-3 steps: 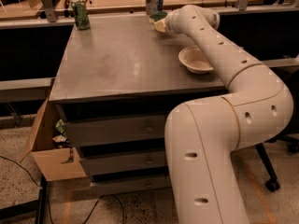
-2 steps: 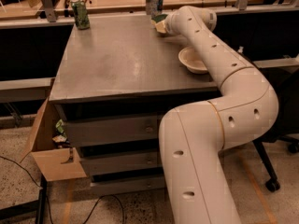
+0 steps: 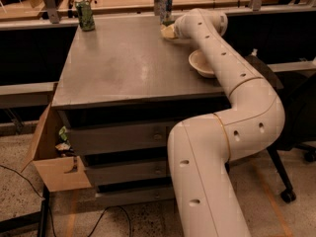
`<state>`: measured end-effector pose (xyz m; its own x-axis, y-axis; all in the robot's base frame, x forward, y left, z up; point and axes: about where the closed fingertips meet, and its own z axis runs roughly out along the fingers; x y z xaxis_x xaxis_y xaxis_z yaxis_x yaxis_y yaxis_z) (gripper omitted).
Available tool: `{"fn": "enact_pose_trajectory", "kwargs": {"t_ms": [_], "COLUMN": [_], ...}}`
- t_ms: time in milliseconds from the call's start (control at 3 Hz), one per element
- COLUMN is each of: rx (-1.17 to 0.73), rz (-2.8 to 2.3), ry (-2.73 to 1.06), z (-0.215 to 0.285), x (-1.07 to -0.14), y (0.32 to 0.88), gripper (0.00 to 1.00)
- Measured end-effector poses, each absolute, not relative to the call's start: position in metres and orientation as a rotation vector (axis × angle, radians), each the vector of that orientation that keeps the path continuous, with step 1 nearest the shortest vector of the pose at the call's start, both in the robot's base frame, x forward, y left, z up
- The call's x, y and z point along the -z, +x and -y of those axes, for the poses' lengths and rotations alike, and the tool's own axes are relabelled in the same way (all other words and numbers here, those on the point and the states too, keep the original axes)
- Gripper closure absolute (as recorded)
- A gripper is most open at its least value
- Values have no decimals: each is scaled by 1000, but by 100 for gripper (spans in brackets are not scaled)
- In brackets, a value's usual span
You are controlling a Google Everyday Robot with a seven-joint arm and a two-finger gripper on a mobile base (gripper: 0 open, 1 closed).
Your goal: Move sponge near redbull can
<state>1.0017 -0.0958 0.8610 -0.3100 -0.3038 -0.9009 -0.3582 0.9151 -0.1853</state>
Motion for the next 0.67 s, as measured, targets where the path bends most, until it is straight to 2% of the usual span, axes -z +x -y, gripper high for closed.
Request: {"fn": "enact_pose_trajectory", "kwargs": {"t_ms": [667], "rx": [-156], "rz": [-1881], "ry": [-471], "z": [106], "x": [-889], "y": [988], "gripper": [0]}}
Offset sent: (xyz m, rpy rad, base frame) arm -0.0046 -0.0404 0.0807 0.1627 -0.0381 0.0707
